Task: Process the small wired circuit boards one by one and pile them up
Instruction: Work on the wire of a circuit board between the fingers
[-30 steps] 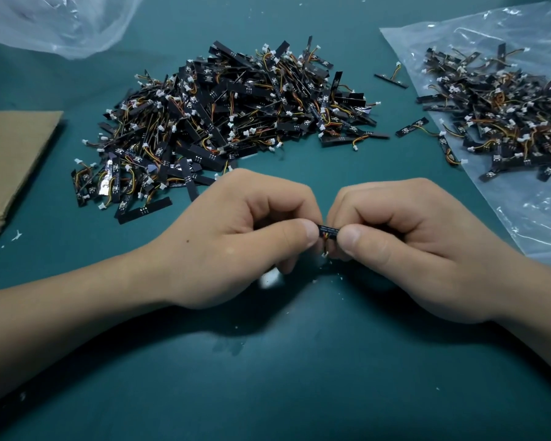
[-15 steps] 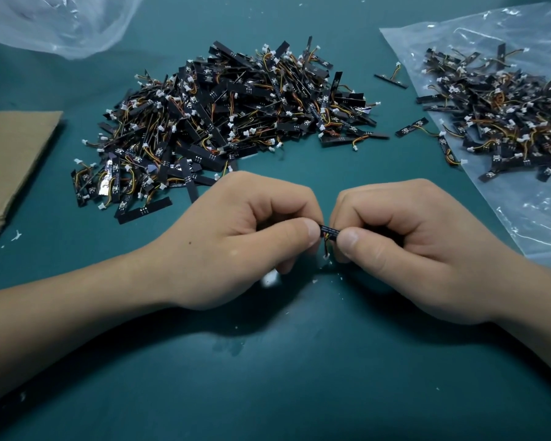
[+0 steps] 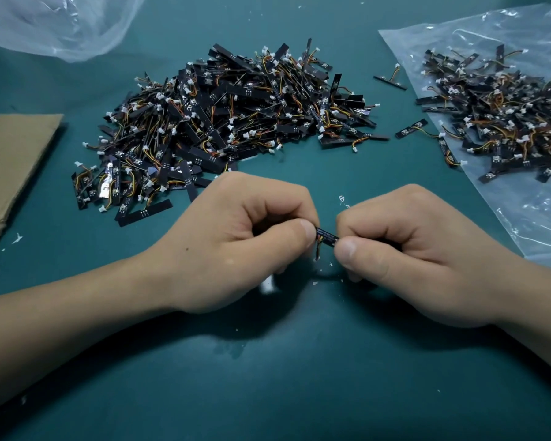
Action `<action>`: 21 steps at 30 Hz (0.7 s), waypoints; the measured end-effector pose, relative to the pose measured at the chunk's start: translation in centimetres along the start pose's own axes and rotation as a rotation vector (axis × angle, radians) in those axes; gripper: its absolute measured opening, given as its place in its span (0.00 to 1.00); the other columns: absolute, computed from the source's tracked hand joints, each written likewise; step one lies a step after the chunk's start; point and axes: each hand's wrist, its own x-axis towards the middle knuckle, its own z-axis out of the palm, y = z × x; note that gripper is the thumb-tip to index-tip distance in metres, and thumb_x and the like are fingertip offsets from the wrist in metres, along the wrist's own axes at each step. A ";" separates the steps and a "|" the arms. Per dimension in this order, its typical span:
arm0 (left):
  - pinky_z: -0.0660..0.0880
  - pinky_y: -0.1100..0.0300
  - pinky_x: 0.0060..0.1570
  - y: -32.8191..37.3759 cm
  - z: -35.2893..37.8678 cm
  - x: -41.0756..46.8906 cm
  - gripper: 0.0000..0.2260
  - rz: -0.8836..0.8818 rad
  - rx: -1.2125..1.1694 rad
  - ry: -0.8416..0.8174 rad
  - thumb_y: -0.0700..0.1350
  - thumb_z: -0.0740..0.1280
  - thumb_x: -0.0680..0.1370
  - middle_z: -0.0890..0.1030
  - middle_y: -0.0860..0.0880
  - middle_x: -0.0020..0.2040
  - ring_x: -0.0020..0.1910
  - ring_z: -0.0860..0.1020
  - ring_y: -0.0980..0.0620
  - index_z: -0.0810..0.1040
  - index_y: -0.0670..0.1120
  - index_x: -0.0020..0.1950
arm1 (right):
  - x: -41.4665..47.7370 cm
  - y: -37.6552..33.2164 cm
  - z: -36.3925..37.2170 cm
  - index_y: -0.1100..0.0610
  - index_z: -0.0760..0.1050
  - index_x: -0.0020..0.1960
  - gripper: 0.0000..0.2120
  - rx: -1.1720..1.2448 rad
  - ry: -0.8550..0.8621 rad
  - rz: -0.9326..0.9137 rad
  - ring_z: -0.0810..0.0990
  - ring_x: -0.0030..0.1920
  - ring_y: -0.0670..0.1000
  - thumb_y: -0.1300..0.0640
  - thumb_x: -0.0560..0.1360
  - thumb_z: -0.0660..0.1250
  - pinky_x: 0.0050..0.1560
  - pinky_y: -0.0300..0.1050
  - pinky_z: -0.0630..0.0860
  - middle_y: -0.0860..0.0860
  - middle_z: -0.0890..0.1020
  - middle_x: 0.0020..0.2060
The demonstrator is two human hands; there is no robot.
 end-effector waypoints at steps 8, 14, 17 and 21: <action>0.67 0.68 0.30 -0.5 0.2 -0.2 0.13 0.051 0.013 -0.010 0.45 0.62 0.79 0.76 0.51 0.28 0.26 0.72 0.58 0.79 0.43 0.38 | -0.1 -0.2 0.1 0.52 0.64 0.31 0.18 -0.010 -0.003 -0.020 0.64 0.27 0.50 0.50 0.78 0.60 0.28 0.48 0.64 0.50 0.65 0.24; 0.64 0.69 0.27 -0.8 0.5 -0.8 0.21 0.100 -0.089 0.141 0.50 0.55 0.83 0.77 0.50 0.25 0.22 0.70 0.60 0.85 0.44 0.43 | -0.5 0.2 -0.3 0.48 0.62 0.31 0.16 0.288 0.276 -0.049 0.59 0.27 0.48 0.55 0.77 0.60 0.29 0.43 0.57 0.47 0.61 0.25; 0.68 0.59 0.32 -0.5 0.6 -1.0 0.17 0.184 0.196 0.269 0.47 0.58 0.82 0.73 0.51 0.25 0.26 0.72 0.54 0.84 0.46 0.41 | -0.1 0.6 -0.2 0.54 0.79 0.53 0.09 0.453 0.577 -0.007 0.66 0.25 0.51 0.56 0.84 0.60 0.27 0.40 0.64 0.54 0.73 0.30; 0.59 0.50 0.56 0.2 1.5 -0.9 0.11 0.042 0.706 0.262 0.54 0.60 0.79 0.79 0.59 0.54 0.58 0.75 0.52 0.80 0.55 0.55 | 0.3 1.5 0.0 0.57 0.58 0.82 0.25 0.453 0.664 0.064 0.70 0.24 0.50 0.59 0.86 0.56 0.29 0.35 0.68 0.50 0.84 0.43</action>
